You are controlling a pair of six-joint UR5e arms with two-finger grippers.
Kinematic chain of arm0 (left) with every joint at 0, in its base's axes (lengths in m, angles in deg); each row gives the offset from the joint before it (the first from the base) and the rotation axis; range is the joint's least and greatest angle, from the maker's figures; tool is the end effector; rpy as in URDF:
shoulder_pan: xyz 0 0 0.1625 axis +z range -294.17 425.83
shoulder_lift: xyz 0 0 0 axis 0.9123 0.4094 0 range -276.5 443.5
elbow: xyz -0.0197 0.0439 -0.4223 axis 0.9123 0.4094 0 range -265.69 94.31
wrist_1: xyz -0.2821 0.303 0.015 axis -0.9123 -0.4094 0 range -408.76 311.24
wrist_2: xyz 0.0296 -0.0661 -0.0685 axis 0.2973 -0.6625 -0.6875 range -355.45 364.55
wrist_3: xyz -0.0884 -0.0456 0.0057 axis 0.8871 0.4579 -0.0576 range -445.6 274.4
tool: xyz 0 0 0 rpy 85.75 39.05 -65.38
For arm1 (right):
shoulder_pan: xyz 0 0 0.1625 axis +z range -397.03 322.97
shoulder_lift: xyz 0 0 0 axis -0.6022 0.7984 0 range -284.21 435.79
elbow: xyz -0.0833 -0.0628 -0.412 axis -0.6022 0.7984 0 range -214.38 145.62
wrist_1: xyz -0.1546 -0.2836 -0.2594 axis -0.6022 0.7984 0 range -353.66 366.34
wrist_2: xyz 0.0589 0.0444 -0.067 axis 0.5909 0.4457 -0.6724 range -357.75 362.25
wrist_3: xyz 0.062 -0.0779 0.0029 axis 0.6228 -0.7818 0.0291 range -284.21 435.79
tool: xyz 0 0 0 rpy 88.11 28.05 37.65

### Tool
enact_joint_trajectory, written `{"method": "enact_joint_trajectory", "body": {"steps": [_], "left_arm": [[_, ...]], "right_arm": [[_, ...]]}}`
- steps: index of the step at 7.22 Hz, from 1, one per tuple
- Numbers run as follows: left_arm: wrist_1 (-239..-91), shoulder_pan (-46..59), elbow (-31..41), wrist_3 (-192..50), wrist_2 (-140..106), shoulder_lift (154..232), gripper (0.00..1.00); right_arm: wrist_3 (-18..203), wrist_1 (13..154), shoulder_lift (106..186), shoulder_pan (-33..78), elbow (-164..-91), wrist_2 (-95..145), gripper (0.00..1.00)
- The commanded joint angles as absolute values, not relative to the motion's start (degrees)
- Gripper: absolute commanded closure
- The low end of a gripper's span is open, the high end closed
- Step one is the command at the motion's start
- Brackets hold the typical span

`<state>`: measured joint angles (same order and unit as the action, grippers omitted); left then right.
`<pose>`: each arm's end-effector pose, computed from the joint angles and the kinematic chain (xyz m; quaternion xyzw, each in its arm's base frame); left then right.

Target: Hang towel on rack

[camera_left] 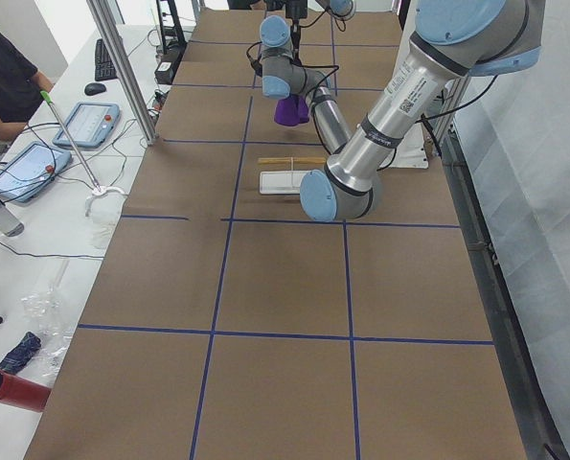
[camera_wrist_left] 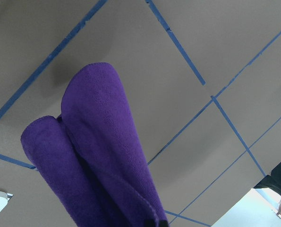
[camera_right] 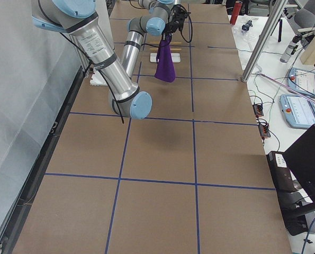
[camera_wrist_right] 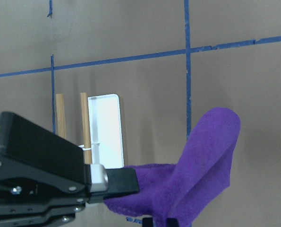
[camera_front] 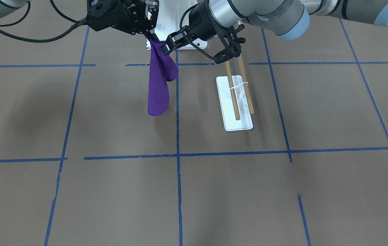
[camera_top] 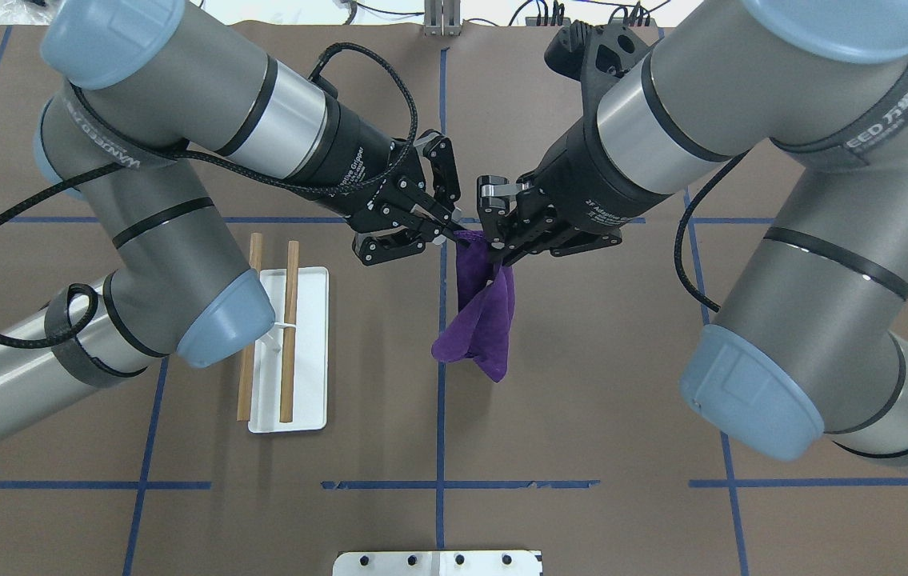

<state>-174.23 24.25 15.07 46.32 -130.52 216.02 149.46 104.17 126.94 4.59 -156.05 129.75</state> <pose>0.4029 -0.4415 0.0632 -0.2758 0.6452 -0.2397 0.6710 -0.3355 -0.3953 0.0715 -0.0016 -0.5639 0.0139 0.8257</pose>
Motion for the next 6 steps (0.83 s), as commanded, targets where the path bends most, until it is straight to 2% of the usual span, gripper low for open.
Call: {"method": "enact_joint_trajectory", "body": {"steps": [1,3,6], "left_arm": [[-174.4,24.2,15.5,46.0,-130.5,215.4,1.00],[-176.1,23.9,21.7,45.0,-130.4,207.7,1.00],[-179.1,20.0,25.3,35.5,-131.0,197.7,1.00]], "right_arm": [[149.2,104.2,130.7,5.7,-159.9,129.4,0.00],[149.0,104.2,140.3,9.9,-165.4,129.7,0.00],[144.5,104.3,146.2,14.6,-163.5,129.2,0.00]]}}
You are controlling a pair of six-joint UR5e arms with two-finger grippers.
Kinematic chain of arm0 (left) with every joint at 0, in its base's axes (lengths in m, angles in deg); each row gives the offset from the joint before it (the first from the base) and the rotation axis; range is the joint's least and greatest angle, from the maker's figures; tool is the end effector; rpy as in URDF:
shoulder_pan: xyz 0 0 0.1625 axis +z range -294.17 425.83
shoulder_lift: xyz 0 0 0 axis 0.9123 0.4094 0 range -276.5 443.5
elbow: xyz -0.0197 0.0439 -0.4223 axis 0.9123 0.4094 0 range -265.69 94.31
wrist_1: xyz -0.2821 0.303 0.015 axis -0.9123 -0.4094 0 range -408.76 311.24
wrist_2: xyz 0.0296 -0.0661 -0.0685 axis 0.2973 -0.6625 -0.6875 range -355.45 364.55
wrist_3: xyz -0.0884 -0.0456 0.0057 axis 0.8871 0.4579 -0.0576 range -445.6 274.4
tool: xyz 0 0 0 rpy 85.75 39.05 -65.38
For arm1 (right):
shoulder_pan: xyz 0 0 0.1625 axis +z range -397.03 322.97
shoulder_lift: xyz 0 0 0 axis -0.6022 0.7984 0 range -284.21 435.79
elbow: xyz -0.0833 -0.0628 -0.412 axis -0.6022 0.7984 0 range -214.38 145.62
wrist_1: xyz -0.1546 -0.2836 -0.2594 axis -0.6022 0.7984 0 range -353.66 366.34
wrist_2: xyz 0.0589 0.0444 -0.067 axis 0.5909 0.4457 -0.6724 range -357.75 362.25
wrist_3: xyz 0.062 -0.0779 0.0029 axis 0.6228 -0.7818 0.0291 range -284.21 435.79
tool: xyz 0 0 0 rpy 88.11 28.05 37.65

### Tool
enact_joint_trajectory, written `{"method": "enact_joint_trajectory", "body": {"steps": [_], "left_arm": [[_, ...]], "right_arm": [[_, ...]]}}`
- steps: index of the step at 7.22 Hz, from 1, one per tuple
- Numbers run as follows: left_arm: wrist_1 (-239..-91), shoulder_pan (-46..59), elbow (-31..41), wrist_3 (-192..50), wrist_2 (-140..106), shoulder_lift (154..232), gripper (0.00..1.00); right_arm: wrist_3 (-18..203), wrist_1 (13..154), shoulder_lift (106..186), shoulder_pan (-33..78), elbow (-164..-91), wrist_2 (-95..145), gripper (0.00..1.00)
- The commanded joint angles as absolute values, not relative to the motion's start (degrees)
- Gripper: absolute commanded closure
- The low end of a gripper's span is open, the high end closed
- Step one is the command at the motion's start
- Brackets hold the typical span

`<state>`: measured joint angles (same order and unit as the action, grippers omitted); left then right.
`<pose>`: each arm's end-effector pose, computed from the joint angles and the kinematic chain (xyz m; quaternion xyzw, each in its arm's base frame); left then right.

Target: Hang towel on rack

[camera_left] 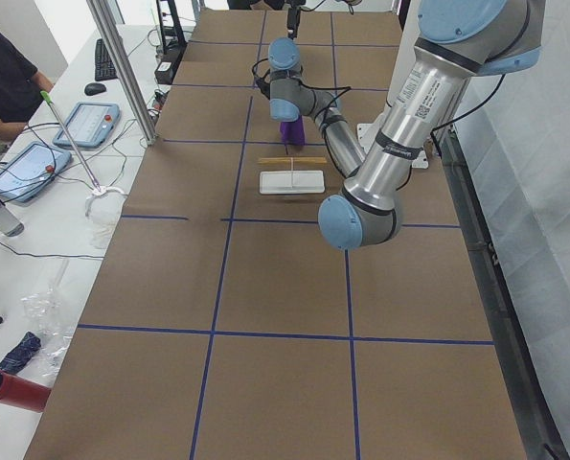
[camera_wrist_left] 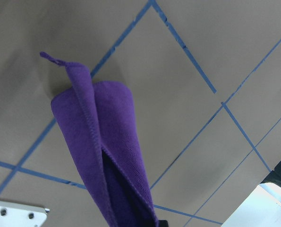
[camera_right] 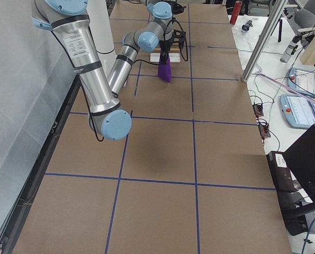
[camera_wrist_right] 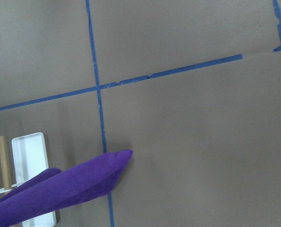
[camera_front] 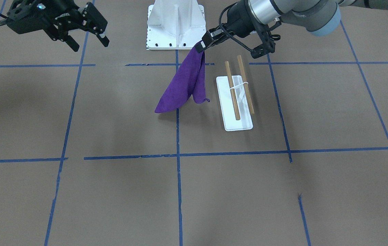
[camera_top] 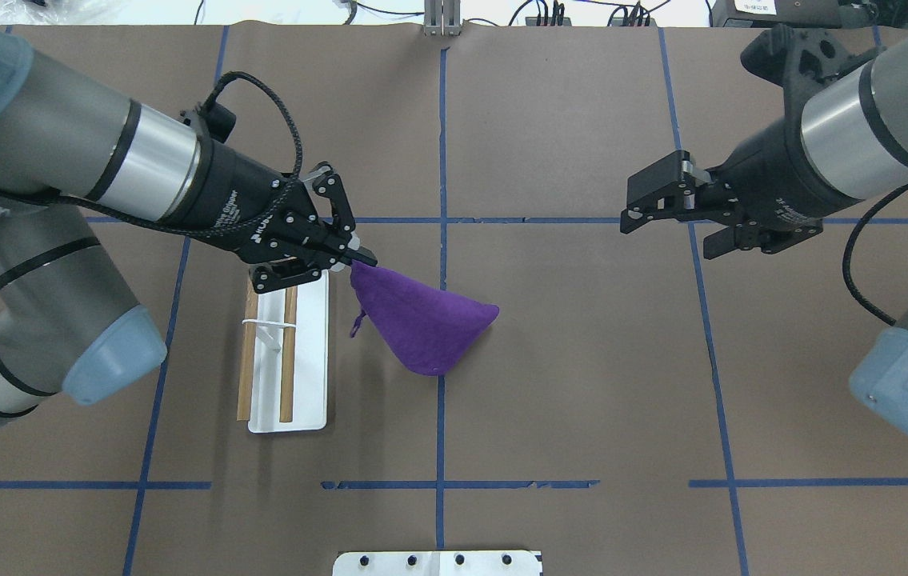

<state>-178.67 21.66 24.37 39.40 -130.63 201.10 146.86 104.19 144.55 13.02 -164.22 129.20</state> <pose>0.3404 -0.4182 0.1526 -0.2254 0.6590 -0.2199 0.6830 -0.2437 -0.4052 0.1832 0.0071 -0.5106 0.0907 0.8550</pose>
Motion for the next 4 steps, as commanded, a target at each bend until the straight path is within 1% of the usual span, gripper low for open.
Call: {"method": "enact_joint_trajectory", "body": {"steps": [1,4], "left_arm": [[-179.1,17.7,25.6,31.4,-131.2,195.1,1.00],[-179.1,12.8,26.6,20.8,-133.1,185.9,1.00]], "right_arm": [[144.3,104.3,146.7,14.7,-163.4,129.1,0.00],[144.3,104.2,147.2,14.8,-162.5,128.4,0.00]]}}
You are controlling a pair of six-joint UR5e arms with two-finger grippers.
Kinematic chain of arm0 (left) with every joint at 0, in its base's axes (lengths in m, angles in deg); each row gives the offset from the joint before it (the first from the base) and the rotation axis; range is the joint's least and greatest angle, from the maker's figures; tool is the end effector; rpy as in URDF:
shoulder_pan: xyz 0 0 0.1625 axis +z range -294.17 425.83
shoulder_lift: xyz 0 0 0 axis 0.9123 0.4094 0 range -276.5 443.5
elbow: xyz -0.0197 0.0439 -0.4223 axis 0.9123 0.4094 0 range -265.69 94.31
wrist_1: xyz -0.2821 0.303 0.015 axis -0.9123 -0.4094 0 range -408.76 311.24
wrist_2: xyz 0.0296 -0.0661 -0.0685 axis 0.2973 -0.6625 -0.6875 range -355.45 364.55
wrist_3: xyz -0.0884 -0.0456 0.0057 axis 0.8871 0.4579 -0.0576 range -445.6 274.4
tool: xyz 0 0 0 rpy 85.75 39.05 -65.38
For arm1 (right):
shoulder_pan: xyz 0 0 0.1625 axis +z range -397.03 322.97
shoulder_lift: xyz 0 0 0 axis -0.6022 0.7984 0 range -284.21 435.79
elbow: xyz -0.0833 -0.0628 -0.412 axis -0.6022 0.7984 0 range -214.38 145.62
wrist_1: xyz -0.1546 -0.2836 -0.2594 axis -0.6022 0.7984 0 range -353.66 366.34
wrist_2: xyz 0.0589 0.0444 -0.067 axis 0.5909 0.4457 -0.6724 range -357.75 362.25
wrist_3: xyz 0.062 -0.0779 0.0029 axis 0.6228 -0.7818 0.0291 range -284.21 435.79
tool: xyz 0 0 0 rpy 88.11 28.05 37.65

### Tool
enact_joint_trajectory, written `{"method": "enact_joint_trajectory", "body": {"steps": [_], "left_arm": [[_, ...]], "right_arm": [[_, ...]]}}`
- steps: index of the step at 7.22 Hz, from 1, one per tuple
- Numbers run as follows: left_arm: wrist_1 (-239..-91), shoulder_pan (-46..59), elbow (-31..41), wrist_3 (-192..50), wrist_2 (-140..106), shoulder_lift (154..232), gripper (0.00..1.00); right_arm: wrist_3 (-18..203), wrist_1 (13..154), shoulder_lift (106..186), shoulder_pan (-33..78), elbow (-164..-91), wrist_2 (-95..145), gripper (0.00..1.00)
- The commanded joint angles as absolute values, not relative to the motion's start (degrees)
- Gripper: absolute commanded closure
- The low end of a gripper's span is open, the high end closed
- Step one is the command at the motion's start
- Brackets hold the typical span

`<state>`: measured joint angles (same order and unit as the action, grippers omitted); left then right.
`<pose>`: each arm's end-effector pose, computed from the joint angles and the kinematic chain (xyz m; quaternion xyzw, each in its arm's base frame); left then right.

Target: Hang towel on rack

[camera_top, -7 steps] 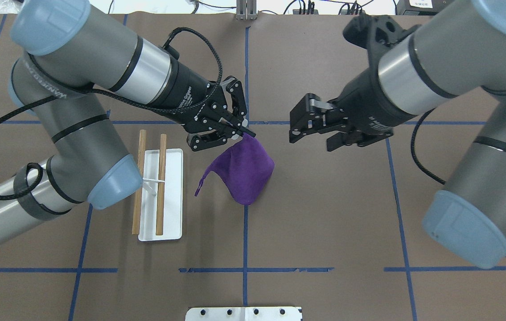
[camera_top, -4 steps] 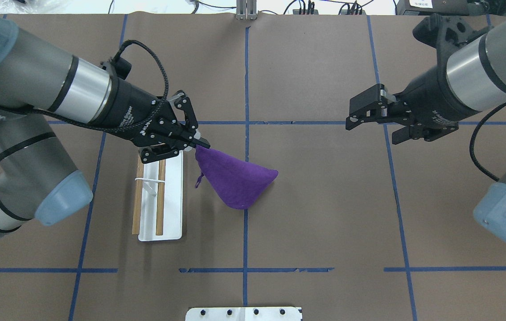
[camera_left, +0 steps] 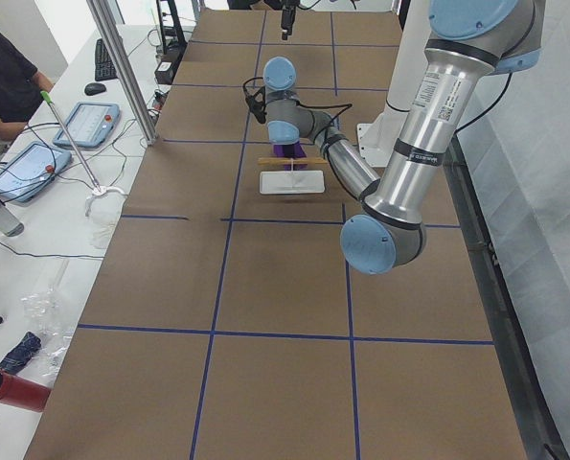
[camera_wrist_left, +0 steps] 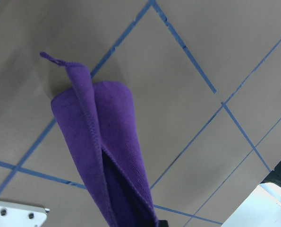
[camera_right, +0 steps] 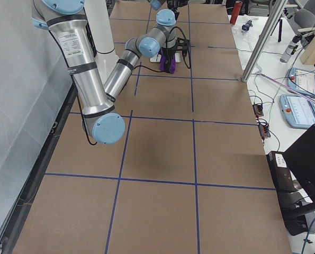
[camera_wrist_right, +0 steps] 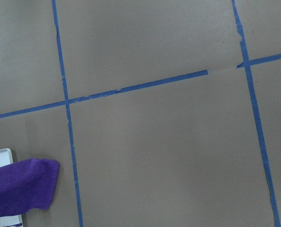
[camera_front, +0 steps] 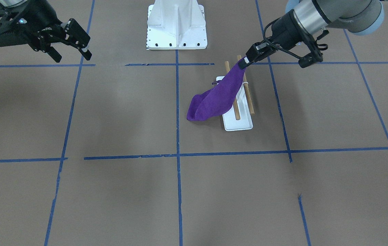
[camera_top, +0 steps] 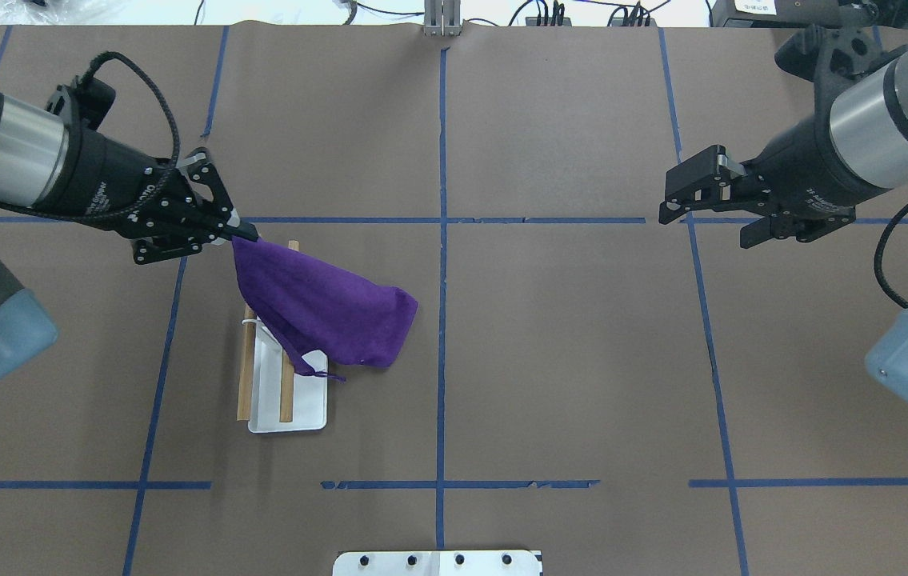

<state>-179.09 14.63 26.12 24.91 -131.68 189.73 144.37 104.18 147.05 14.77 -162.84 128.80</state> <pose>0.2750 -0.4402 0.2451 -0.1396 0.6409 -0.2165 0.7231 -0.2354 -0.4187 0.2118 0.0077 -0.4882 0.0997 0.8670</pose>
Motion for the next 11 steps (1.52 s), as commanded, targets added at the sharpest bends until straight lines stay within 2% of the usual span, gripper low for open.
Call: {"method": "enact_joint_trajectory", "body": {"steps": [1,4,8,9,10,11], "left_arm": [[-179.2,10.6,27.2,16.8,-134.9,183.2,1.00],[-180.3,7.9,26.4,6.0,-135.8,175.3,1.00],[-181.5,8.1,24.0,5.5,-135.7,174.5,1.00],[-181.4,8.3,21.6,5.5,-135.6,175.0,0.75],[-181.5,8.4,19.6,5.5,-134.9,174.7,0.41],[-181.6,8.5,18.0,5.5,-134.9,174.7,0.35]], "right_arm": [[144.3,104.2,147.1,14.8,-162.5,128.4,0.00],[144.3,104.2,147.2,14.9,-162.7,128.5,0.00],[144.3,104.2,147.5,15.4,-162.7,128.5,0.00],[144.3,104.2,147.5,15.8,-162.7,128.5,0.00],[144.3,104.2,147.6,15.9,-162.7,128.5,0.00],[144.3,104.2,147.6,16.3,-162.6,128.5,0.00]]}}
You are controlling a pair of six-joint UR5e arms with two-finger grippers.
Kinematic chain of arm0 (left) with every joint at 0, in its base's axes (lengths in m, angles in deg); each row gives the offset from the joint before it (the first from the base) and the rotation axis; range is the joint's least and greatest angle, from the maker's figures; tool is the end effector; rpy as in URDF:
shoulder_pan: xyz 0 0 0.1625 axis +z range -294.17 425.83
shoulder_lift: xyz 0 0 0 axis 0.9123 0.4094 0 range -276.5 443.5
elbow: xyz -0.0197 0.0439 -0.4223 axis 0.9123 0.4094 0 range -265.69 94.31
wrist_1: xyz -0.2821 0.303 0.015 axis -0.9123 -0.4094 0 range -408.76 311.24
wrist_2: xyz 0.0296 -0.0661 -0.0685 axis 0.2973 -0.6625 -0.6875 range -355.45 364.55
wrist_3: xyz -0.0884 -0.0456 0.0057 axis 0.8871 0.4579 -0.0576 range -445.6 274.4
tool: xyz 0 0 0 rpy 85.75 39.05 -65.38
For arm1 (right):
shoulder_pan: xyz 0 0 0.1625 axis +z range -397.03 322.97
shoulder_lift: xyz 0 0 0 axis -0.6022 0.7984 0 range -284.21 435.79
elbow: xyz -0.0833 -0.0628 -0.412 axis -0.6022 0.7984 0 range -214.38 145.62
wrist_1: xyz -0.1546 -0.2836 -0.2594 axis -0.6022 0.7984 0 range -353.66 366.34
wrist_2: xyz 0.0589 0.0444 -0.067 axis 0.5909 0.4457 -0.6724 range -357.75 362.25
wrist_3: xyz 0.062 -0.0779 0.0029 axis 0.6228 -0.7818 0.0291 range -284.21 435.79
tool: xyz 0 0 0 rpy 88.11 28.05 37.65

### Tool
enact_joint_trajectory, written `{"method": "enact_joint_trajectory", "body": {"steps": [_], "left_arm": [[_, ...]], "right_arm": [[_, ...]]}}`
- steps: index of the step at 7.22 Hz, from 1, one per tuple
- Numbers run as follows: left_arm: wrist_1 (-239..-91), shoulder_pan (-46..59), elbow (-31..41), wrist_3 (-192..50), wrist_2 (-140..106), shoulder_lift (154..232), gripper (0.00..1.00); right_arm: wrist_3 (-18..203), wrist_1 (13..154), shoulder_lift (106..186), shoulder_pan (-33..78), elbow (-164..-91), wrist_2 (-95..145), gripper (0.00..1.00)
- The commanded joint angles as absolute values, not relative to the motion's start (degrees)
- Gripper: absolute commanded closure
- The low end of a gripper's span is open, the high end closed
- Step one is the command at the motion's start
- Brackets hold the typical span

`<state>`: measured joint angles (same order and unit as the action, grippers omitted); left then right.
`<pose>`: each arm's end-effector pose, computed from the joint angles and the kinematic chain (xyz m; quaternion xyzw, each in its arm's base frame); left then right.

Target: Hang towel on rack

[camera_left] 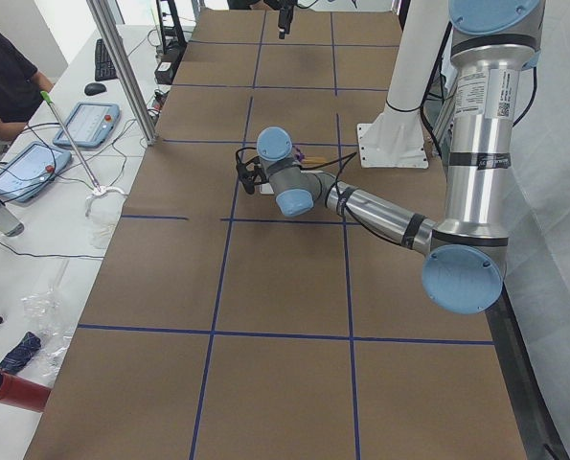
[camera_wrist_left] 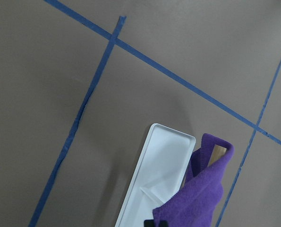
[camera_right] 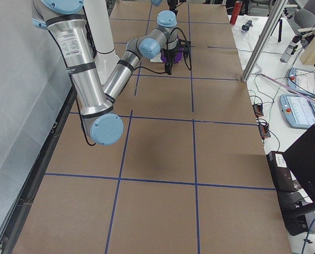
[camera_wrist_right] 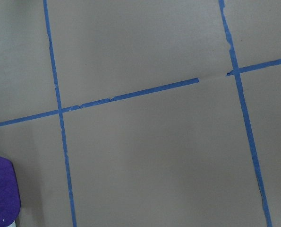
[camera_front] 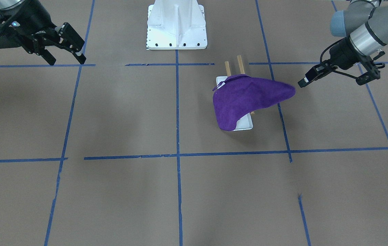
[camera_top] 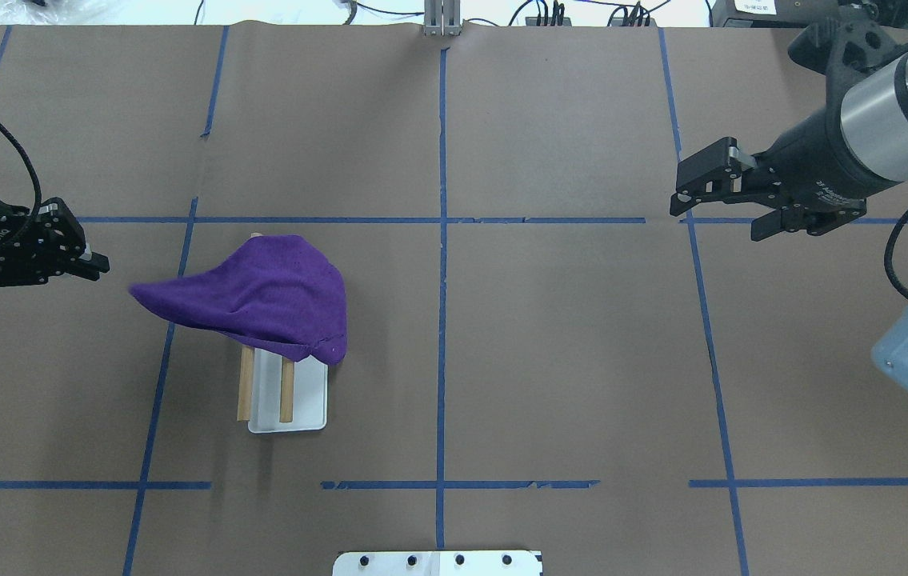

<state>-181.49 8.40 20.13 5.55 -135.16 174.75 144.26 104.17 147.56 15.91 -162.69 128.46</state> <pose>0.2155 -0.4440 0.4186 -0.1080 0.5707 -0.2021 0.7885 -0.2271 -0.4242 0.2171 0.0118 -0.4834 0.1110 0.8683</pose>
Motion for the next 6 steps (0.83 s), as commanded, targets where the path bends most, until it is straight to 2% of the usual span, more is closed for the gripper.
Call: {"method": "enact_joint_trajectory", "body": {"steps": [1,4,6], "left_arm": [[-181.7,8.4,18.0,5.5,-134.9,174.4,0.00],[-181.8,7.8,16.3,-5.0,-134.8,174.5,0.00],[-181.6,1.7,12.4,-26.7,-134.8,173.6,0.00]], "right_arm": [[144.3,104.2,147.6,16.5,-162.5,128.4,0.00],[138.5,104.4,149.8,19.3,-160.1,128.5,0.00],[120.2,104.6,157.3,25.7,-158.5,128.6,0.00]]}}
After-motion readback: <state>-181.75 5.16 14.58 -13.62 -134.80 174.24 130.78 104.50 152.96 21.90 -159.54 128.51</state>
